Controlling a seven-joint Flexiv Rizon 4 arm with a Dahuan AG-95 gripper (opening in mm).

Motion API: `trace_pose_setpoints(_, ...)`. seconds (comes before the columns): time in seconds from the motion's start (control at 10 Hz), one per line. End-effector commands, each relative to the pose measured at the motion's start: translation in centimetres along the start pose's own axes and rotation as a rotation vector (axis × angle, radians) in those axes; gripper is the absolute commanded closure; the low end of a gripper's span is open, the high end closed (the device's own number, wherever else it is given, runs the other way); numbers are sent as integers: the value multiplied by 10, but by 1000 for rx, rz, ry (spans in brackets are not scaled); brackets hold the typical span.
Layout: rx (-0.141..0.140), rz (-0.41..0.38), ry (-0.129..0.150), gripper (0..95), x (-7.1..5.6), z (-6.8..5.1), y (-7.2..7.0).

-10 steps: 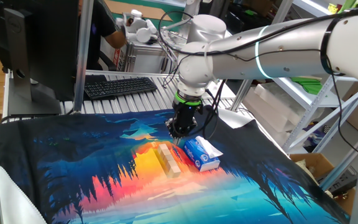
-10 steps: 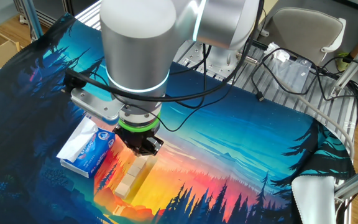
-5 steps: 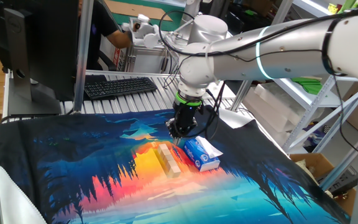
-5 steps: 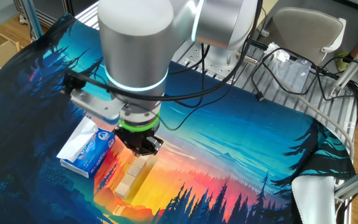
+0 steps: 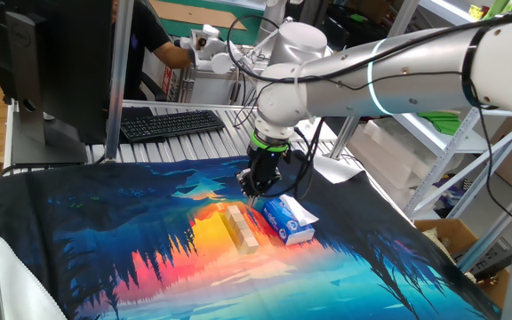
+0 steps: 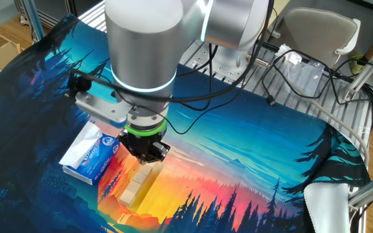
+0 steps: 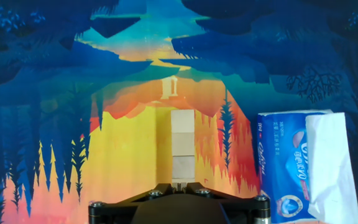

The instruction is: Stack the blocks in a vertical line of five

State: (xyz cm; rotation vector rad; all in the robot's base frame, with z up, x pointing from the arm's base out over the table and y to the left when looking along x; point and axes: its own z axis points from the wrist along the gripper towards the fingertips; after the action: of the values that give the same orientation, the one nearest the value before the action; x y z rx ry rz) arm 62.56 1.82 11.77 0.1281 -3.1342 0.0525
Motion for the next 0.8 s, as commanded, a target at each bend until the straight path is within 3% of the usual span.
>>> trace_pose_setpoints(0.1, -2, 7, 6, 950, -2, 0, 1)
trace_pose_setpoints(0.8, -3, 53, 28, 950, -8, 2, -2)
